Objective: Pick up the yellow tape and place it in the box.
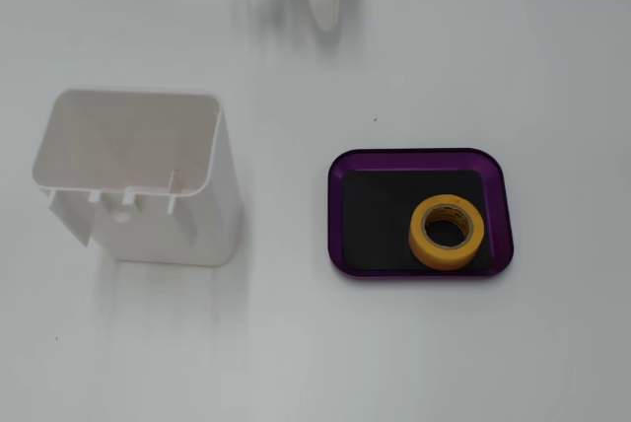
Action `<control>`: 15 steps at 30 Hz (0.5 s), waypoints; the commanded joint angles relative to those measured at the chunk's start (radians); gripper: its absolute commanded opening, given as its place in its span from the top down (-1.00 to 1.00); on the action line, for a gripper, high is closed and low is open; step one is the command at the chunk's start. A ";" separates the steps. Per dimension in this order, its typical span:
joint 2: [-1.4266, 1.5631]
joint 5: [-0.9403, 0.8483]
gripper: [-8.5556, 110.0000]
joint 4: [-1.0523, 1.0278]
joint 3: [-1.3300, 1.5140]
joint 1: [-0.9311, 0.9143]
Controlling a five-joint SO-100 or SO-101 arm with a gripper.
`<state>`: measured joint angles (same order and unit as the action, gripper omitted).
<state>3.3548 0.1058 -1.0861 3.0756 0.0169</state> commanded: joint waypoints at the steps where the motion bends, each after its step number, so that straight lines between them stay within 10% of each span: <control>1: 0.063 0.006 0.87 -0.003 0.008 -0.002; 15: 0.063 0.011 0.86 0.011 0.008 -0.002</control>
<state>3.3548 0.1166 -1.0861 3.0756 0.0169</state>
